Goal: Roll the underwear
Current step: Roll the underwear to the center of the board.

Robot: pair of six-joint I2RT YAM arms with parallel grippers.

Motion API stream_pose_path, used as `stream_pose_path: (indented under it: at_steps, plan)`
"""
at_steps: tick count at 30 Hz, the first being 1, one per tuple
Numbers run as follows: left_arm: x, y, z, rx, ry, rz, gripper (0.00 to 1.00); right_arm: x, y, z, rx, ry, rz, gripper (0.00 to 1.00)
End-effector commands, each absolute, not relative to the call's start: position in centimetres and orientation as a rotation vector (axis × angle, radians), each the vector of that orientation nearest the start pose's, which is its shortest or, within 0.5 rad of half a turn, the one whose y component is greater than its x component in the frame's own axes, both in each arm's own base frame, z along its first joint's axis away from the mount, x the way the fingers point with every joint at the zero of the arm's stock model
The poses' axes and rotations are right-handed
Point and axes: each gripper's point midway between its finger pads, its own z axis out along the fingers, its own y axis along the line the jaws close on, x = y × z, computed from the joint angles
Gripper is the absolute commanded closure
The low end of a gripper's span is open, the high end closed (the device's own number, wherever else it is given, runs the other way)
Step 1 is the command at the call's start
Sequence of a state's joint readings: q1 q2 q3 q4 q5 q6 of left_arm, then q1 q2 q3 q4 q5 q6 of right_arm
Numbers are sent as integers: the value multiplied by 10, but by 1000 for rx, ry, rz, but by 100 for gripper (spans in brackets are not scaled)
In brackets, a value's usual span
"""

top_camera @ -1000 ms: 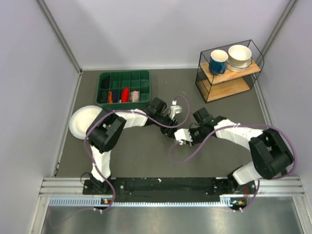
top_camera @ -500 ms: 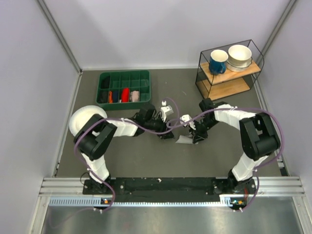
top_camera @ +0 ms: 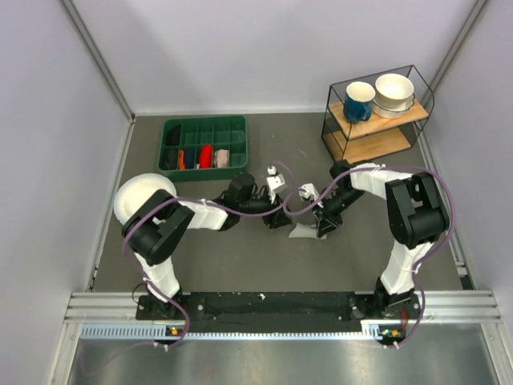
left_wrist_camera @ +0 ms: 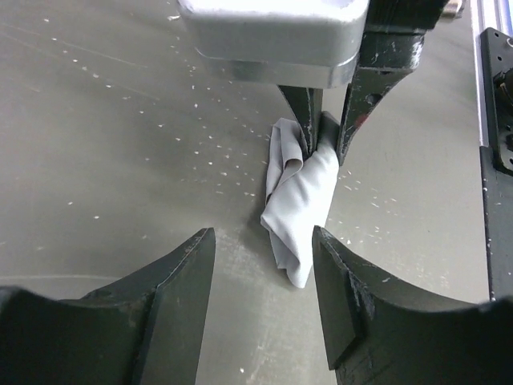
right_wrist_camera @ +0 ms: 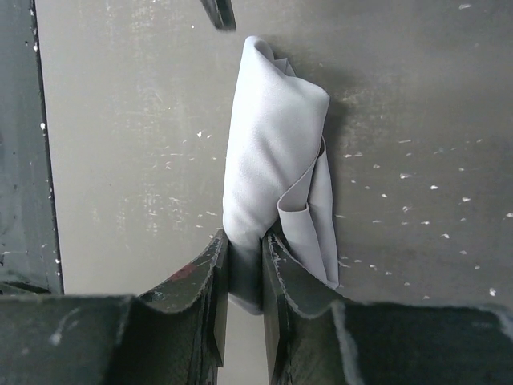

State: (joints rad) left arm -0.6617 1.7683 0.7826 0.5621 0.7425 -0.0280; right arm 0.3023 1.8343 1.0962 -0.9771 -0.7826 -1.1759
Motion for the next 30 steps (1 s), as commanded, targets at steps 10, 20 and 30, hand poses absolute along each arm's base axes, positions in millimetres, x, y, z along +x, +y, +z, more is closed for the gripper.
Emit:
stream_pose_path:
  at_steps: [10, 20, 30]
  plan:
    - [228, -411, 75, 1165, 1580, -1480, 39, 219, 164, 28, -1700, 2171, 1160, 81]
    - [209, -429, 29, 1203, 1776, -1560, 3, 220, 164, 28, -1702, 2168, 1151, 81]
    - [193, -423, -6, 1266, 1928, -1498, 50, 220, 164, 28, -1701, 2171, 1146, 81]
